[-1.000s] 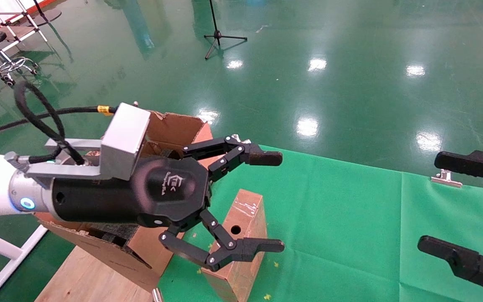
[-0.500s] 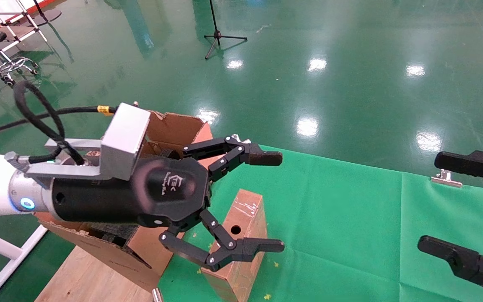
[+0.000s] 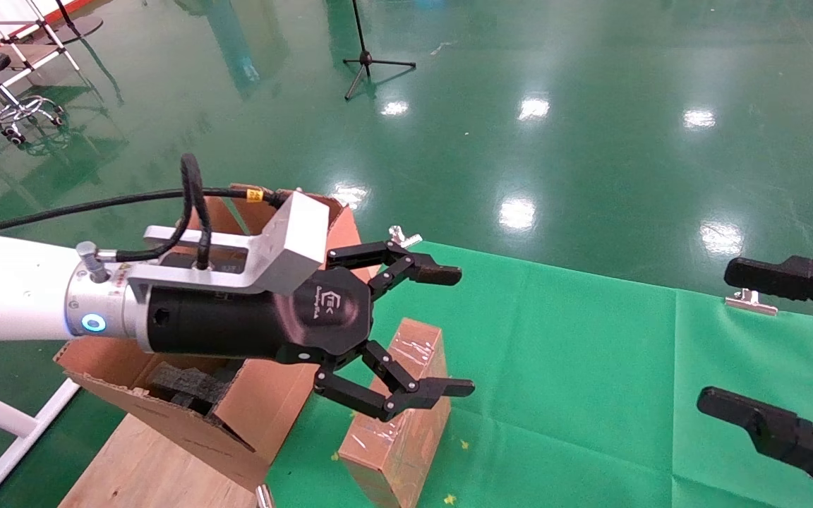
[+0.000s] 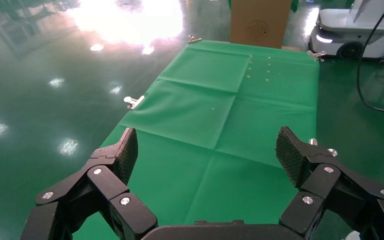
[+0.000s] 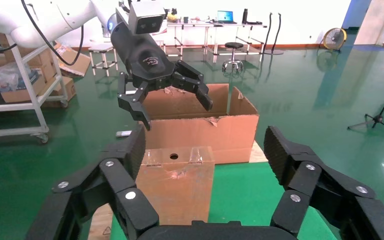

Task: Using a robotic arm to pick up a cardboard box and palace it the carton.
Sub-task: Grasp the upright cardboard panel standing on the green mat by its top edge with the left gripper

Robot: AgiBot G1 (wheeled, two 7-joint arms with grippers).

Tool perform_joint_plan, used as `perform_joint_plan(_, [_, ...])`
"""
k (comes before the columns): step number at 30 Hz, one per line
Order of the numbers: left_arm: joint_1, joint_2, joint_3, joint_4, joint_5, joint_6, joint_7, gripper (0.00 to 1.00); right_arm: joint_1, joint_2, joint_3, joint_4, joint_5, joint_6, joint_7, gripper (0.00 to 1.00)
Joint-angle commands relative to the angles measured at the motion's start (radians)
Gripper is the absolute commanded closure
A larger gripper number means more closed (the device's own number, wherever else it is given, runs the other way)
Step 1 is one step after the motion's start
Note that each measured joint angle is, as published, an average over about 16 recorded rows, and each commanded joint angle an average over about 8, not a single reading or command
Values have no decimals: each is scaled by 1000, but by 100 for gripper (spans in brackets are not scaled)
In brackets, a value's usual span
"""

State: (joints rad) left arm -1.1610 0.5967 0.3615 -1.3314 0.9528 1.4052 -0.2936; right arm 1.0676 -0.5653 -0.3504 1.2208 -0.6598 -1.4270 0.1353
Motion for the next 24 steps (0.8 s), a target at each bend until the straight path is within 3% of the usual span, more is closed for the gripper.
perform_joint_plan(1, [-8,1,5,-3,13,-8,-11,0,0,0,0,0,0,0,0,100])
perform_joint_plan(6, [-23,-9,11,-4,47,-12,-5,0,0,0,0,0,0,0,0,100])
perform_joint_plan(11, [-78,-18,26,-21,169,-54,11,0,0,0,0,0,0,0,0,100])
perform_joint_plan(16, [-169,23,65,-27,276,-53,-8,0,0,0,0,0,0,0,0,100])
perform_joint_plan(20, [-246,66,121,-23,361,-25,-128,0,0,0,0,0,0,0,0,100])
perform_joint_plan(24, [-338,113,192,-22,478,16,-336,0,0,0,0,0,0,0,0,100])
